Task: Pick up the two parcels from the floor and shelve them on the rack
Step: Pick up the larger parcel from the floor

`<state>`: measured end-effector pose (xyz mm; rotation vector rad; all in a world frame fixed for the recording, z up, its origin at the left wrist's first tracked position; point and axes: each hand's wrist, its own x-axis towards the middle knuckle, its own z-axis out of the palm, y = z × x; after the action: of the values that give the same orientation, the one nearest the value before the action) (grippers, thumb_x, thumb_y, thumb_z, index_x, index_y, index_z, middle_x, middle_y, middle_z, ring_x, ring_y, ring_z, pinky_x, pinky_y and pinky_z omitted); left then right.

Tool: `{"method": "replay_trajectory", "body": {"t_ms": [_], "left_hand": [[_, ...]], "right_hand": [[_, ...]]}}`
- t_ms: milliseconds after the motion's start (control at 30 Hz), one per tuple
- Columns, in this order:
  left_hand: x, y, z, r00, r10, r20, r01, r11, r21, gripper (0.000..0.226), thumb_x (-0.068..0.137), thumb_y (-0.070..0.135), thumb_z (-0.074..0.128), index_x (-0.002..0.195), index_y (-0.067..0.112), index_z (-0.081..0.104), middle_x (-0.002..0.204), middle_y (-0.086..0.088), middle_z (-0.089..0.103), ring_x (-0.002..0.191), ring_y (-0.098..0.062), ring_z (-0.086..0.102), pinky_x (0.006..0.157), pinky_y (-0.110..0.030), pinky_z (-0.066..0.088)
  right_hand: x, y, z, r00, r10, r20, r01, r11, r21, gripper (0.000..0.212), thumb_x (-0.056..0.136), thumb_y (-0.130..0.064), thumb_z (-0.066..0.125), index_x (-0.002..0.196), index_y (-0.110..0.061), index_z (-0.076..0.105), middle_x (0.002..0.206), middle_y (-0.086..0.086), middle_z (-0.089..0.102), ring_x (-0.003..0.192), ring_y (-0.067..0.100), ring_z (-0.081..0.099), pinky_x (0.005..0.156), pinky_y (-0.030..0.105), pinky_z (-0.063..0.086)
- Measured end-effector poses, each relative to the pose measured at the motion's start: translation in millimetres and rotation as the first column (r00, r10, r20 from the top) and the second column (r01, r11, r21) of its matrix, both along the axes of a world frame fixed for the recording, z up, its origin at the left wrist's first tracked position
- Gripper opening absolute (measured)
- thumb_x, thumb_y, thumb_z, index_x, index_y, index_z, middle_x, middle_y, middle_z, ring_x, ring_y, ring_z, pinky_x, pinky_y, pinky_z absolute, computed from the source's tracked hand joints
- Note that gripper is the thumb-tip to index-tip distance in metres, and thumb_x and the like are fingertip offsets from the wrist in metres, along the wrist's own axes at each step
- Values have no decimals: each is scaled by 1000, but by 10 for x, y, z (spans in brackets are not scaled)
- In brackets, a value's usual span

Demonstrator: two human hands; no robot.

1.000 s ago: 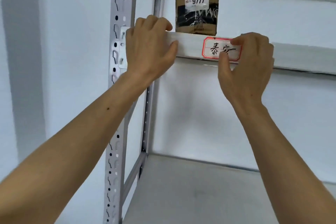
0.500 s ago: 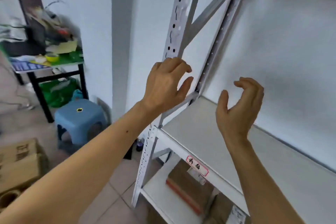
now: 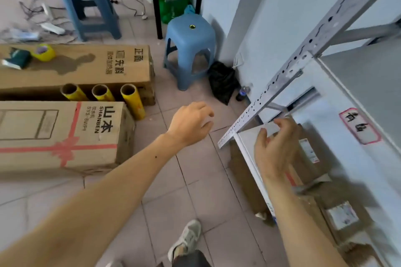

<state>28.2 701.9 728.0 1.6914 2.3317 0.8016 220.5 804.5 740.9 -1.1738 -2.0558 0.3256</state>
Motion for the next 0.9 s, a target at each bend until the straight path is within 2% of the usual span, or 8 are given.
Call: {"method": "replay_trajectory", "body": {"t_ms": [67,233,367,467,667,800,900], "left_hand": [[-118,-474,-392,998,46,50,-41,995,-91,26,90,29,57,109,16,67,111,-3,66,100,-25,62,80,-40,52],[-424,-1758,-1285,983,102,151,-59,963,-265,30,89,30,57,115,17,65,112,-4,66,103,-26,62,83,-45,53],[-676,-2756,-2010,971,164,171,-74,894,-441,33,87,33,57,118,21,63,122,-2,64,109,-25,62,87,-43,52],[-842,-3408,-2446,951,252,182,-111,823,-557,32,87,31,57,118,22,62,122,1,65,108,-24,62,87,-41,52],[-1113,-4360,-3262,881,430,196,-203,719,-665,24,84,25,59,106,20,66,110,-4,70,98,-28,65,81,-46,56],[-1316,-4764,-3874,850,503,157,-258,658,-707,28,85,23,61,112,15,65,115,-6,69,101,-28,64,83,-45,55],[-1434,-5047,-4290,825,542,156,-264,616,-742,35,86,24,64,117,11,63,121,-7,66,104,-29,62,86,-39,53]], "right_hand": [[-113,-354,-328,999,9,31,-7,998,-57,32,79,-7,63,107,-6,49,110,16,55,96,36,57,78,50,50],[-399,-1284,-1129,994,36,106,-18,986,-164,33,80,-9,66,109,-6,49,115,17,55,104,32,55,85,44,51],[-662,-2063,-1836,991,44,124,-12,968,-250,35,79,-8,63,110,-5,49,113,20,54,102,38,55,80,52,49],[-893,-2655,-2361,987,60,151,-9,948,-319,34,80,-7,62,111,-3,51,113,21,55,100,41,55,76,48,47],[-1229,-3592,-3334,945,228,233,-100,883,-458,31,79,-7,63,109,-3,53,109,19,58,97,40,58,75,45,51],[-1421,-4197,-4033,921,297,251,-111,818,-564,30,79,-6,62,108,-5,53,110,16,58,102,37,58,78,47,51],[-1502,-4625,-4450,899,349,266,-95,747,-658,31,82,-7,62,111,-5,54,113,15,58,104,35,58,80,43,49]]}}
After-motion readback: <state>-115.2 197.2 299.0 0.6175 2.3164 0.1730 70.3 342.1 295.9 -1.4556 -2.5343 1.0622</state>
